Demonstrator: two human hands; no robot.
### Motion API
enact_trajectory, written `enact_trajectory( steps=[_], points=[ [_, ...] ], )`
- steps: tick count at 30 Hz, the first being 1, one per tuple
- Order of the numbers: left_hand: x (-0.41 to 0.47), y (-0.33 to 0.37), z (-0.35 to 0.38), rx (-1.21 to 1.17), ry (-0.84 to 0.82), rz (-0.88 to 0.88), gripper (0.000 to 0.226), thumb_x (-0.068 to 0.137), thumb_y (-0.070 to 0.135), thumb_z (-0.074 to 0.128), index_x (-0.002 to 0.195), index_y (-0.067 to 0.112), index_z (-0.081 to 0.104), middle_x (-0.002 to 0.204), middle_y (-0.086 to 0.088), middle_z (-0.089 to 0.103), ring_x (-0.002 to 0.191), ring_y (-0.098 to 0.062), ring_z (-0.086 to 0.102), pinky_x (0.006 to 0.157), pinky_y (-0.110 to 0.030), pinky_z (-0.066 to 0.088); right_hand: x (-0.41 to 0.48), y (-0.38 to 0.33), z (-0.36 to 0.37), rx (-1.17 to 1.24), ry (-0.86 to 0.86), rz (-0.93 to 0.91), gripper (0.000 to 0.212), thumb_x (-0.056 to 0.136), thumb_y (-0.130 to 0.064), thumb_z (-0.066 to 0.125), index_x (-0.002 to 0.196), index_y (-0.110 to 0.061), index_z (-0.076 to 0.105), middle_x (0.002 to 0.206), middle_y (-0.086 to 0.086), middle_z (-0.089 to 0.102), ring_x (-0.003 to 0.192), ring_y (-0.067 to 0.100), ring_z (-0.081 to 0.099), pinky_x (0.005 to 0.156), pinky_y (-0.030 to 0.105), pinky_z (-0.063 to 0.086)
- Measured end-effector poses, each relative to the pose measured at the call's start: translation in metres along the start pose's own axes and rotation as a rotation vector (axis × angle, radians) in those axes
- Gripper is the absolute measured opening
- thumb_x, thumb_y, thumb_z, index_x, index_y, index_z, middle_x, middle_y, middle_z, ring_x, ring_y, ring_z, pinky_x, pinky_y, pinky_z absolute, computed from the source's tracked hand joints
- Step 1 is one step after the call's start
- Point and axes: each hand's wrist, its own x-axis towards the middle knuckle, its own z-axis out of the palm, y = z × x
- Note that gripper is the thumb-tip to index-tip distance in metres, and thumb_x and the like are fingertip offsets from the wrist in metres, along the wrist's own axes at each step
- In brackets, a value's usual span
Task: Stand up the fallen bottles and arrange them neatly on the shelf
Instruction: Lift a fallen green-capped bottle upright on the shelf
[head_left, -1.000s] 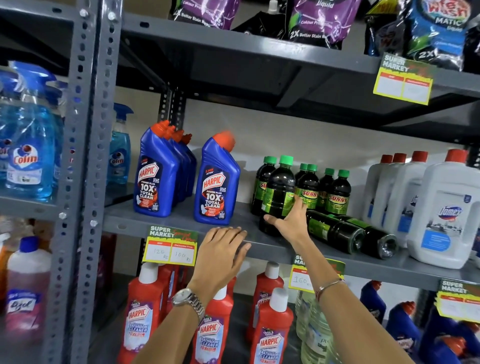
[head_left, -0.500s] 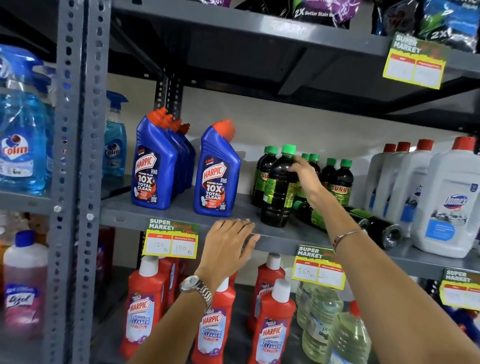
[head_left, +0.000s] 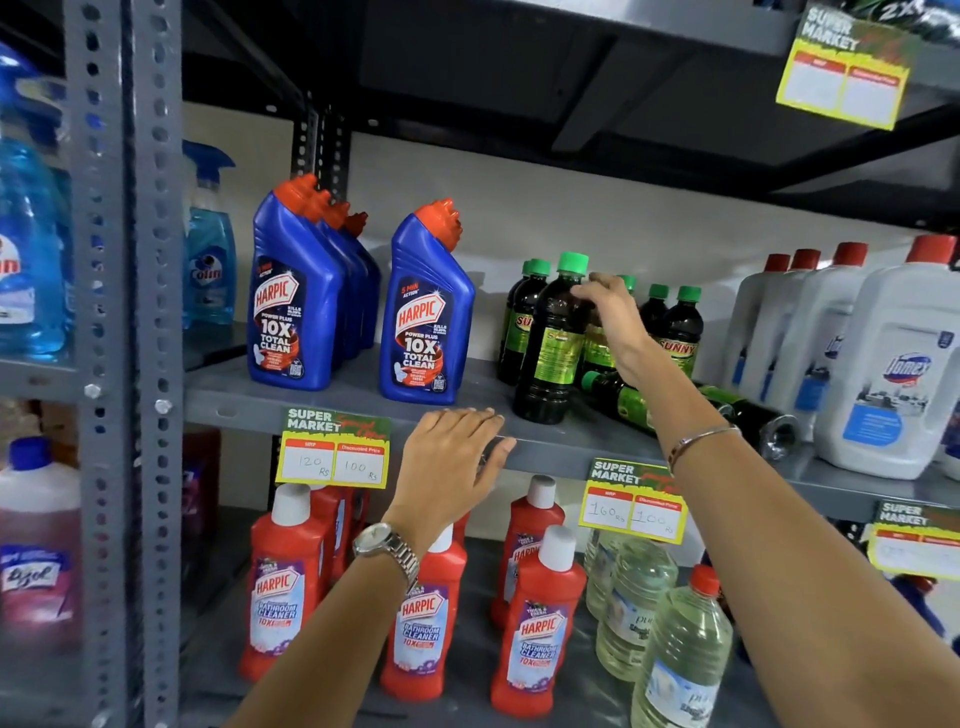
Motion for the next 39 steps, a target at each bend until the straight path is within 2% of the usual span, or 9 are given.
enact_trajectory(
  steps=[3, 5, 10, 16, 21, 25, 28, 34, 39],
  points=[
    [0.000, 0.000, 0.000, 0.003, -0.002, -0.006, 0.039, 0.091, 0.038, 0.043, 0.101, 0.014, 0.071, 0.100, -0.001, 0.073, 0.091, -0.016, 0.067, 0.079, -0.030, 0.049, 0.002, 0.000, -0.003, 0.035, -0.056, 0.023, 0.032, 0.085, -0.014, 0.051, 0.116, -0.019, 0.049, 0.092, -0.010, 0.053, 0.088, 0.010, 0.048, 0.081, 0.034, 0.046],
    [0.000, 0.000, 0.000, 0.004, -0.008, -0.012, 0.039, 0.091, 0.038, 0.042, 0.101, 0.014, 0.071, 0.100, -0.001, 0.073, 0.091, -0.016, 0.067, 0.079, -0.030, 0.049, 0.003, 0.002, -0.005, -0.024, -0.056, 0.002, 0.028, 0.080, -0.019, 0.061, 0.106, -0.020, 0.050, 0.091, -0.008, 0.055, 0.088, 0.011, 0.051, 0.074, 0.029, 0.047],
    [0.001, 0.002, -0.002, 0.009, -0.034, -0.025, 0.040, 0.091, 0.039, 0.040, 0.102, 0.015, 0.070, 0.100, 0.000, 0.073, 0.092, -0.015, 0.067, 0.080, -0.029, 0.049, 0.007, 0.001, -0.010, -0.272, 0.022, -0.077, 0.067, 0.065, -0.046, 0.077, 0.115, -0.014, 0.047, 0.106, 0.001, 0.052, 0.097, 0.015, 0.052, 0.082, 0.027, 0.043],
    [0.000, 0.002, -0.003, 0.007, -0.045, -0.033, 0.040, 0.091, 0.039, 0.041, 0.102, 0.014, 0.071, 0.101, 0.000, 0.073, 0.092, -0.016, 0.067, 0.080, -0.030, 0.049, 0.007, 0.001, -0.007, -0.019, -0.083, 0.027, 0.025, 0.085, -0.020, 0.056, 0.109, -0.017, 0.048, 0.090, -0.005, 0.056, 0.112, 0.031, 0.055, 0.076, 0.038, 0.049],
    [0.000, 0.003, -0.004, -0.002, -0.040, -0.038, 0.039, 0.090, 0.038, 0.042, 0.102, 0.014, 0.071, 0.101, 0.000, 0.073, 0.092, -0.016, 0.067, 0.080, -0.030, 0.049, 0.007, 0.002, -0.010, -0.149, -0.079, -0.060, 0.062, 0.074, -0.036, 0.072, 0.124, -0.012, 0.045, 0.104, -0.002, 0.054, 0.095, 0.013, 0.054, 0.074, 0.022, 0.042],
    [0.000, 0.003, -0.004, -0.011, -0.041, -0.038, 0.040, 0.090, 0.039, 0.042, 0.102, 0.014, 0.071, 0.101, -0.001, 0.073, 0.092, -0.016, 0.067, 0.081, -0.030, 0.049, 0.006, 0.001, -0.005, -0.022, -0.125, -0.003, 0.045, 0.087, -0.019, 0.055, 0.130, -0.014, 0.044, 0.101, -0.005, 0.054, 0.086, 0.003, 0.051, 0.067, 0.021, 0.040],
    [0.000, 0.003, -0.004, -0.021, -0.043, -0.042, 0.041, 0.090, 0.039, 0.042, 0.102, 0.013, 0.071, 0.101, -0.001, 0.073, 0.093, -0.017, 0.067, 0.081, -0.030, 0.049, 0.006, 0.001, -0.008, -0.031, -0.134, -0.008, 0.036, 0.083, -0.019, 0.063, 0.117, -0.016, 0.050, 0.100, -0.003, 0.059, 0.091, 0.009, 0.056, 0.075, 0.031, 0.051],
    [0.000, 0.002, -0.003, -0.020, -0.036, -0.042, 0.038, 0.090, 0.039, 0.046, 0.102, 0.013, 0.071, 0.101, -0.001, 0.073, 0.093, -0.016, 0.068, 0.081, -0.029, 0.049, 0.008, 0.004, -0.011, -0.043, -0.146, 0.005, 0.053, 0.081, -0.023, 0.065, 0.130, -0.015, 0.045, 0.116, 0.003, 0.058, 0.099, 0.013, 0.056, 0.077, 0.029, 0.047],
    [0.000, 0.003, -0.002, -0.017, -0.037, -0.039, 0.031, 0.087, 0.035, 0.055, 0.102, 0.013, 0.071, 0.099, -0.001, 0.074, 0.091, -0.016, 0.068, 0.079, -0.029, 0.049, 0.005, 0.007, -0.012, -0.032, -0.165, 0.011, 0.051, 0.083, -0.023, 0.064, 0.131, -0.017, 0.045, 0.100, -0.011, 0.058, 0.088, 0.002, 0.054, 0.067, 0.025, 0.044]
  ],
)
